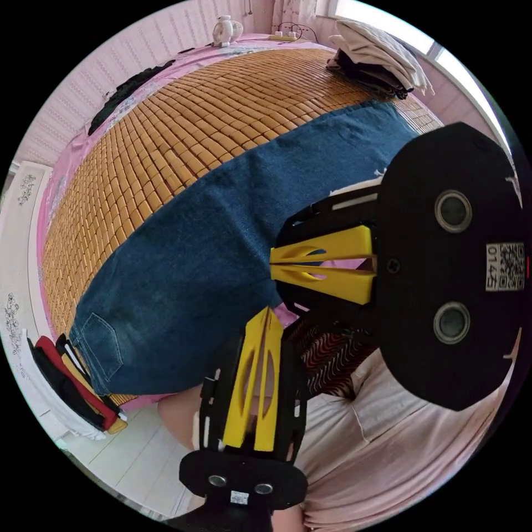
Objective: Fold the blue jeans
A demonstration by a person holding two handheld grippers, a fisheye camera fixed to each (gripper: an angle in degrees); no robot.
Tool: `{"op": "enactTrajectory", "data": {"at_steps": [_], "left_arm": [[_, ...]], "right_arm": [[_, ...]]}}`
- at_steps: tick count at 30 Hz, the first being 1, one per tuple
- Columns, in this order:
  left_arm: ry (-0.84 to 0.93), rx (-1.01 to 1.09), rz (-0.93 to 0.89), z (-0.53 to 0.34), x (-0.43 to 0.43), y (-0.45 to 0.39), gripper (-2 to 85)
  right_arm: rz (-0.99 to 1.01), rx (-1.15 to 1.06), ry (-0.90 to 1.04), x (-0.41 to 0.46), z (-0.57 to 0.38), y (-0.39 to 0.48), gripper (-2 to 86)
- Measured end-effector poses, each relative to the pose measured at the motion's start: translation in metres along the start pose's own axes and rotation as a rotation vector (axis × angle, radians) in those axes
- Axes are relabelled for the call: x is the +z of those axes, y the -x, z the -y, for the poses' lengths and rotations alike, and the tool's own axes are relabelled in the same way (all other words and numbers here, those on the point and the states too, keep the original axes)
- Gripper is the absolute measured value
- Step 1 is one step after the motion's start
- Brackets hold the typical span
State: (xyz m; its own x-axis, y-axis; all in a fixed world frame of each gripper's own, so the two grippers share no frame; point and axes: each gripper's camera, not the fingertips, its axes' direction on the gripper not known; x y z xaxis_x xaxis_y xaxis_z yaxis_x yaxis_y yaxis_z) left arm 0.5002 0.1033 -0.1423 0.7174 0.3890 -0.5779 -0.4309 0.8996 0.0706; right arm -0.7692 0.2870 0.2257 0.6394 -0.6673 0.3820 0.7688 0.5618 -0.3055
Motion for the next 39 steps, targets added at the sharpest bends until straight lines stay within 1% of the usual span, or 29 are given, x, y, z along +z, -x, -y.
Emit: {"op": "enactTrajectory", "data": {"at_steps": [2,4,6,7,10,12,15,16,18,21,25,28,30,31,33,34,35,36,37,39], "left_arm": [[0.015,0.006,-0.011,0.009,0.011,0.003,-1.0],[0.055,0.003,0.015,0.018,0.025,0.005,-1.0],[0.048,-0.001,0.049,0.021,0.03,0.005,-1.0],[0.049,0.001,0.051,0.023,0.034,0.005,-1.0],[0.131,0.017,0.023,0.024,0.051,0.007,-1.0],[0.072,0.029,0.024,0.018,0.051,0.008,-1.0],[0.06,0.022,0.016,0.019,0.052,0.011,-1.0],[0.064,0.008,0.005,0.021,0.053,0.013,-1.0],[0.066,0.002,-0.011,0.023,0.054,0.017,-1.0],[0.077,0.012,-0.019,0.027,0.056,0.019,-1.0],[0.078,0.015,0.001,0.032,0.057,0.018,-1.0],[0.075,0.0,-0.03,0.033,0.053,0.019,-1.0],[0.083,0.003,-0.072,0.03,0.049,0.018,-1.0],[0.083,-0.003,-0.082,0.028,0.043,0.018,-1.0],[0.075,-0.025,-0.067,0.023,0.032,0.021,-1.0],[0.061,-0.058,-0.049,0.019,0.023,0.027,-1.0],[0.053,-0.078,-0.04,0.017,0.019,0.03,-1.0],[0.039,-0.126,-0.021,0.012,0.011,0.039,-1.0],[0.034,-0.18,0.002,0.008,0.004,0.05,-1.0],[0.038,-0.257,0.036,0.001,-0.002,0.065,-1.0]], "right_arm": [[0.016,0.018,0.025,-0.001,0.014,-0.019,-0.5],[-0.004,0.008,0.068,0.005,0.028,-0.032,-0.4],[-0.115,-0.039,0.118,0.013,0.046,-0.044,-0.4],[-0.137,-0.046,0.127,0.014,0.05,-0.048,-0.4],[-0.113,-0.067,0.257,0.032,0.063,-0.069,-0.4],[-0.137,-0.084,0.26,0.029,0.062,-0.076,-0.4],[-0.18,-0.174,0.314,0.023,0.06,-0.083,-0.5],[-0.165,-0.168,0.325,0.021,0.06,-0.089,-0.6],[-0.053,-0.115,0.368,0.013,0.06,-0.119,-0.8],[0.039,-0.117,0.39,0.002,0.051,-0.149,-0.9],[0.005,-0.102,0.364,-0.016,0.029,-0.166,-0.9],[0.012,-0.03,0.249,-0.038,-0.004,-0.189,-0.9],[0.091,0.126,0.057,-0.061,-0.049,-0.218,-0.9],[0.122,0.159,-0.003,-0.067,-0.064,-0.225,-0.9],[0.29,0.222,-0.17,-0.094,-0.135,-0.253,-0.9],[0.313,0.258,-0.206,-0.102,-0.155,-0.261,-0.8],[0.323,0.349,-0.276,-0.119,-0.198,-0.279,-0.8],[0.279,0.476,-0.343,-0.137,-0.247,-0.298,-0.6],[0.247,0.555,-0.366,-0.145,-0.272,-0.308,-0.5],[0.116,0.881,-0.417,-0.171,-0.375,-0.343,1.4]]}}
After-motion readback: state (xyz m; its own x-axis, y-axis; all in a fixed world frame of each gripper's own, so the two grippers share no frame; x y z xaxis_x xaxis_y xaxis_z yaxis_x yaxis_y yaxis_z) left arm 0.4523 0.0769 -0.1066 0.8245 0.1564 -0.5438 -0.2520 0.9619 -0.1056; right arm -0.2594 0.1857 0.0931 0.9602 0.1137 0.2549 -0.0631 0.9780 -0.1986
